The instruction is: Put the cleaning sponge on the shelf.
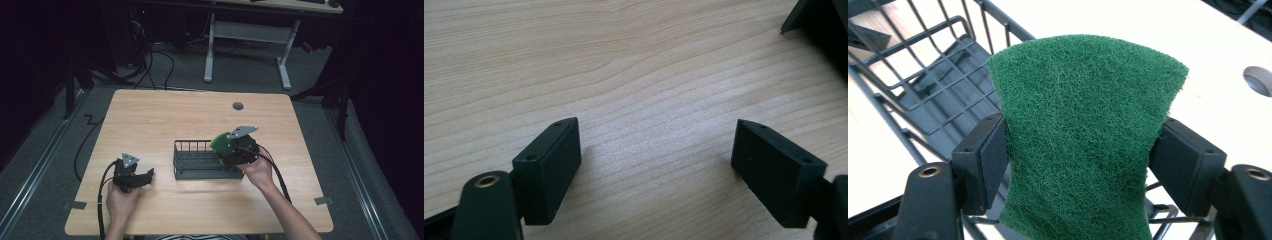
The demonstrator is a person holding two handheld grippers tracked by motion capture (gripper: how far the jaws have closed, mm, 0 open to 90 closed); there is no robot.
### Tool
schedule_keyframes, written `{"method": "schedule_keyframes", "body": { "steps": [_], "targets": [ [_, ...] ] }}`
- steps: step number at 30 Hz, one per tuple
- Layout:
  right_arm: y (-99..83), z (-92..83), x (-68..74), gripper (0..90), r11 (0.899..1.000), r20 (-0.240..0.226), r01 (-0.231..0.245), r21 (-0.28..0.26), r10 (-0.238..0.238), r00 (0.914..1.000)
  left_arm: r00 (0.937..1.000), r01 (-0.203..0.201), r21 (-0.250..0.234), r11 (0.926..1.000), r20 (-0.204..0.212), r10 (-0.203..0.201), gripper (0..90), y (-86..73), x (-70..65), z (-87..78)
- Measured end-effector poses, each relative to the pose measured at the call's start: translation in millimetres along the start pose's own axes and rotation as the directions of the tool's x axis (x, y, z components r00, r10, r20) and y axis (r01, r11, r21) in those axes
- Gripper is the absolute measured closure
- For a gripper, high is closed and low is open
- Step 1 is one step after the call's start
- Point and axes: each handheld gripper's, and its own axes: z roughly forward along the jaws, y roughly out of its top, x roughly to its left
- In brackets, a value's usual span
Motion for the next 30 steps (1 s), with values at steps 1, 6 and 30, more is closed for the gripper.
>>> {"method": "schedule_keyframes", "body": {
  "steps": [1,6,30],
  "targets": [
    [0.0,0.0,0.0,27.8,1.0,0.0,0.0,0.0,0.0,1.0,1.0,0.0,0.0,1.0,0.0,0.0,20.3,0.0,0.0,0.0],
    [-2.0,4.7,1.1,26.9,0.999,-0.021,0.001,0.037,-0.001,0.9998,1.0,0.0,-0.001,1.0,-0.001,0.0,20.3,0.0,0.0,0.1],
    [-19.9,-43.7,-25.6,24.5,0.981,-0.001,-0.136,-0.142,0.137,0.9906,1.0,0.0,0.0,1.0,0.0,0.0,20.3,0.0,0.0,0.0]
  ]
}}
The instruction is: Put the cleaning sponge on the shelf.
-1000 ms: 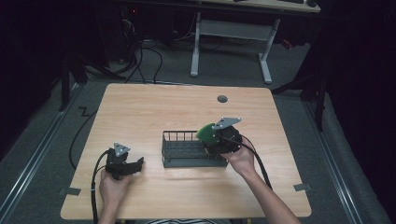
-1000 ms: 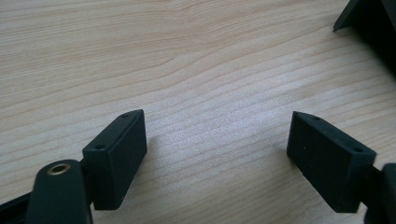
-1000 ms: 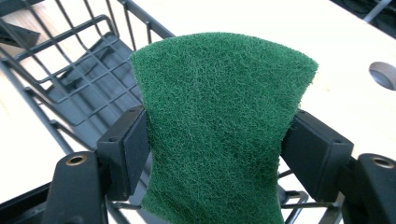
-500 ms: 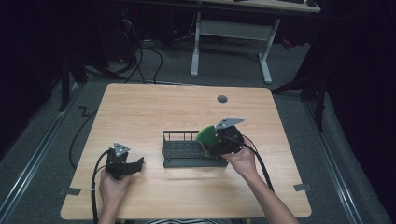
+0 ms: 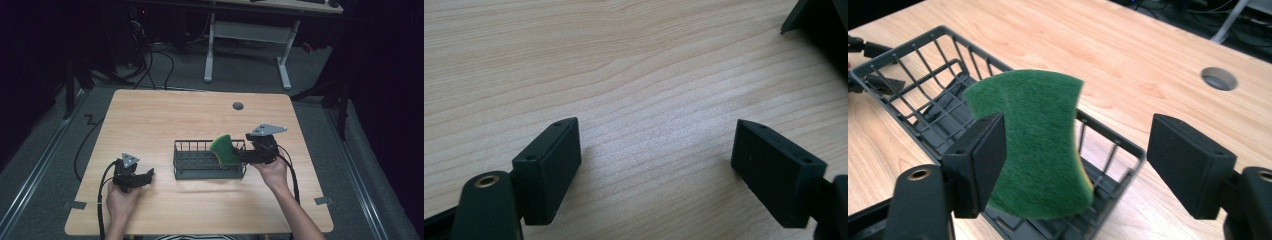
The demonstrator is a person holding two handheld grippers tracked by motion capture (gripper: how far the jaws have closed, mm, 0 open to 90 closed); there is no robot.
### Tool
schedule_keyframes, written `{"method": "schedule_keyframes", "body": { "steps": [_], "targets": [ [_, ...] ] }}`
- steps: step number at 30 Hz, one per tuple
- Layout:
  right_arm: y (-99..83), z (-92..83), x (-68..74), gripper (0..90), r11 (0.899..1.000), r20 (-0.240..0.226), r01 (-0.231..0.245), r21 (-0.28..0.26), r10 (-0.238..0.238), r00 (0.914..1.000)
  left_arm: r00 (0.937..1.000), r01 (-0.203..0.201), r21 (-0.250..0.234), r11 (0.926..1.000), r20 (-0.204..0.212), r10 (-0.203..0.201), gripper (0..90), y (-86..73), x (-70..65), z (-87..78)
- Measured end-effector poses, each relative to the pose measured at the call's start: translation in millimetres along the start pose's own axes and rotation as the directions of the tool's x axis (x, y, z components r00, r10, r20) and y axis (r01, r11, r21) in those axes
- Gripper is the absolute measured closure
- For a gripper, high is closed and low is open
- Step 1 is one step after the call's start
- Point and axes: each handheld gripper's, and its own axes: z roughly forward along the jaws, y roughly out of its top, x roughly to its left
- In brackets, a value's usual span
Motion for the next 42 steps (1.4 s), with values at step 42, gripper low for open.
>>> {"method": "schedule_keyframes", "body": {
  "steps": [42],
  "targets": [
    [-112.0,-59.6,-62.6,30.8,0.952,0.123,-0.285,-0.111,0.298,0.9467,1.0,-0.001,-0.001,1.0,-0.004,0.001,20.4,-0.2,-0.3,-0.1]
  ]
}}
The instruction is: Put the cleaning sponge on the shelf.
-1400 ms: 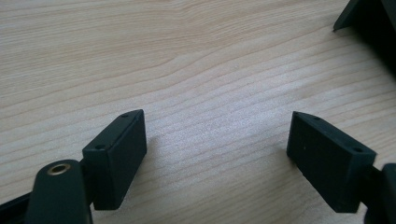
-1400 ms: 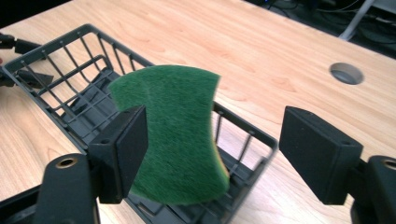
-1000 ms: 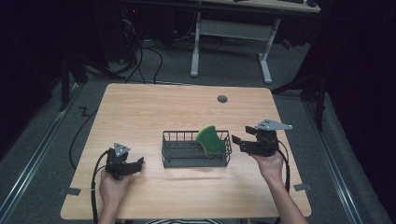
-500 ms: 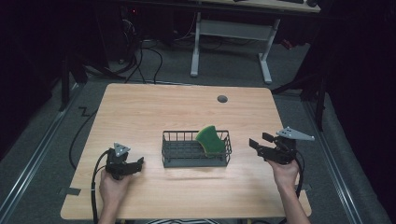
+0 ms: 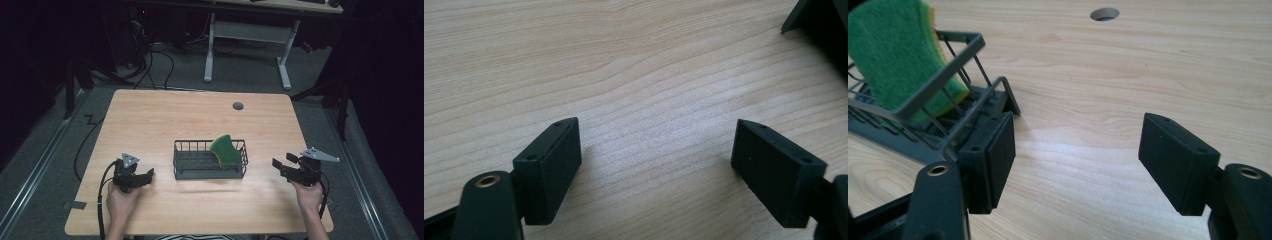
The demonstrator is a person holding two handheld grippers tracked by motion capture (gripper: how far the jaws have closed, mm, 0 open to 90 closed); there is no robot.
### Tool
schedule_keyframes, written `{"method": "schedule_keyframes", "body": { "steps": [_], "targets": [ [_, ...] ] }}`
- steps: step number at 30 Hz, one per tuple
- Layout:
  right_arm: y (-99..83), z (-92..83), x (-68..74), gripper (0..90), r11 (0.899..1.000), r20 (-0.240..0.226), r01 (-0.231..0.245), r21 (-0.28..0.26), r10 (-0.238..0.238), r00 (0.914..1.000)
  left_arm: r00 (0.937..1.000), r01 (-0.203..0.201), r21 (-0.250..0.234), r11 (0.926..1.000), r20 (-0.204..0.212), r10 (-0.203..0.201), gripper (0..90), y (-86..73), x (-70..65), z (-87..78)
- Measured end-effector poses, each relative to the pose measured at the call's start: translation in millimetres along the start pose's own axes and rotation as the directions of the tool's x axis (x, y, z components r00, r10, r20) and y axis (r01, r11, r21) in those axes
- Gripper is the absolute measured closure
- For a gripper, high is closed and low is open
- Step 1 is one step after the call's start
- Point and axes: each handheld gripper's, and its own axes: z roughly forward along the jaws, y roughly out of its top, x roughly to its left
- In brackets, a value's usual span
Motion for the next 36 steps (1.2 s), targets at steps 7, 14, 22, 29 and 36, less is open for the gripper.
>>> {"method": "schedule_keyframes", "body": {
  "steps": [7,14,22,29,36],
  "targets": [
    [-15.7,2.4,-4.3,30.9,1.0,0.006,-0.025,0.011,0.025,0.9997,1.0,0.0,0.0,1.0,0.0,0.0,20.4,0.0,0.0,0.0],
    [-33.3,7.9,-6.6,30.9,0.999,0.018,-0.042,0.031,0.042,0.999,1.0,0.0,0.0,1.0,0.0,0.0,20.4,0.0,0.0,0.0],
    [-48.1,19.8,-5.5,31.0,0.997,0.045,-0.045,0.065,0.042,0.9981,1.0,0.0,0.0,1.0,0.0,0.0,20.4,0.0,0.0,0.0],
    [-52.3,28.8,0.2,31.0,0.996,0.082,0.008,0.091,-0.016,0.9965,1.0,0.0,0.0,1.0,0.0,0.0,20.4,0.0,0.0,0.0],
    [-53.2,38.3,11.9,30.9,0.989,0.125,0.081,0.126,-0.097,0.9875,1.0,0.0,0.0,1.0,-0.001,0.0,20.4,0.0,0.0,0.0]
  ]
}}
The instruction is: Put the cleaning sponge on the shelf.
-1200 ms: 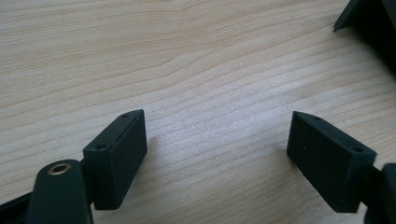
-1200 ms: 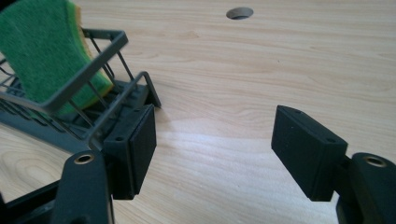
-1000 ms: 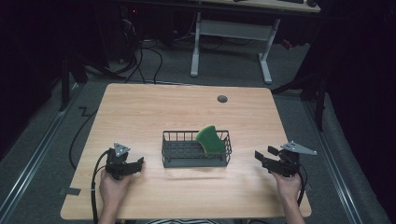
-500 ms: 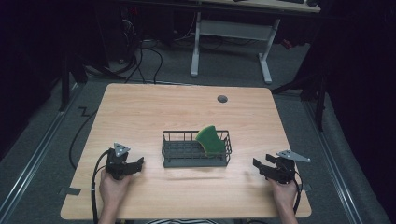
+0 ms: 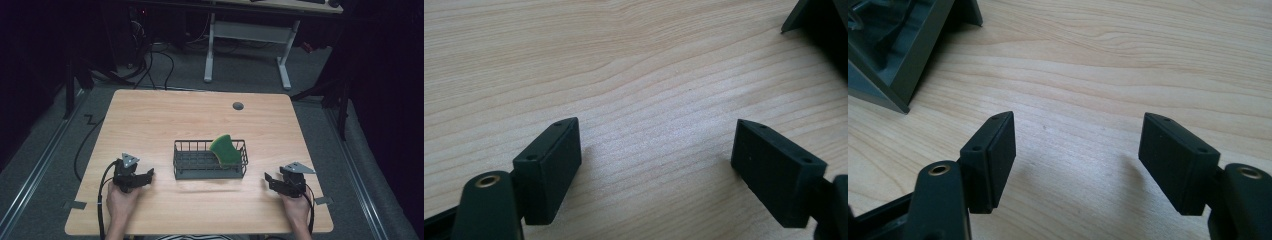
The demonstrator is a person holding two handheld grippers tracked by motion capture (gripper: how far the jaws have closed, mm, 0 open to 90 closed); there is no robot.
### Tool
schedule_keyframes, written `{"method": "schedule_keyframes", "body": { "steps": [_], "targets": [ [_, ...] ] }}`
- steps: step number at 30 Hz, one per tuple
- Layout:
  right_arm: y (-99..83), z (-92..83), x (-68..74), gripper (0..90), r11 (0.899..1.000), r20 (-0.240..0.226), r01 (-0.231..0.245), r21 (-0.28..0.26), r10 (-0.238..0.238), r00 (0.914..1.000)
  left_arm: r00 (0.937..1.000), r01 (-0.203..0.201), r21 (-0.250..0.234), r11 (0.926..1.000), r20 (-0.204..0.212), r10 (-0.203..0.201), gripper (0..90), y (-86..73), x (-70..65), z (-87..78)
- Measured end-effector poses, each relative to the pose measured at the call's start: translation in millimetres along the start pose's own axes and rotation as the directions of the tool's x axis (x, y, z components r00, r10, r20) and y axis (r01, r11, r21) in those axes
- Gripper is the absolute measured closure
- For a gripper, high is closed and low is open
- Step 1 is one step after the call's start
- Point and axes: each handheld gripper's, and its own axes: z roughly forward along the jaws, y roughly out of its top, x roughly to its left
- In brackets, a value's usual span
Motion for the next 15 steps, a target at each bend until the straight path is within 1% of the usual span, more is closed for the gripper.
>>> {"method": "schedule_keyframes", "body": {
  "steps": [1,4,6,9,10,13,15],
  "targets": [
    [0.5,0.7,1.0,30.9,1.0,0.002,0.011,0.002,-0.011,0.9999,1.0,0.0,0.0,1.0,0.0,0.0,20.4,0.0,0.0,0.0],
    [1.1,2.6,4.5,30.7,1.0,0.003,0.018,0.013,-0.018,0.9998,1.0,0.0,0.0,1.0,0.0,0.0,20.4,0.0,0.0,0.0],
    [1.8,4.4,7.0,30.5,0.999,0.008,0.036,0.023,-0.036,0.9993,1.0,0.0,0.0,1.0,0.0,0.0,20.4,0.0,0.0,0.0],
    [2.0,5.2,8.2,30.0,0.999,0.007,0.04,0.032,-0.041,0.9991,1.0,0.0,0.0,1.0,0.0,0.0,20.4,0.0,0.0,0.0],
    [2.6,7.1,8.6,28.8,0.997,0.012,0.049,0.054,-0.05,0.9987,1.0,0.0,0.0,1.0,0.0,0.0,20.4,0.0,0.0,0.0],
    [2.7,7.5,7.1,28.1,0.998,0.004,0.028,0.06,-0.029,0.9996,1.0,0.0,0.0,1.0,0.0,0.0,20.4,-0.1,0.0,0.0],
    [2.7,7.4,7.2,28.1,0.998,0.005,0.03,0.06,-0.031,0.9995,1.0,0.0,0.0,1.0,0.001,0.0,20.4,-0.1,0.0,0.0]
  ]
}}
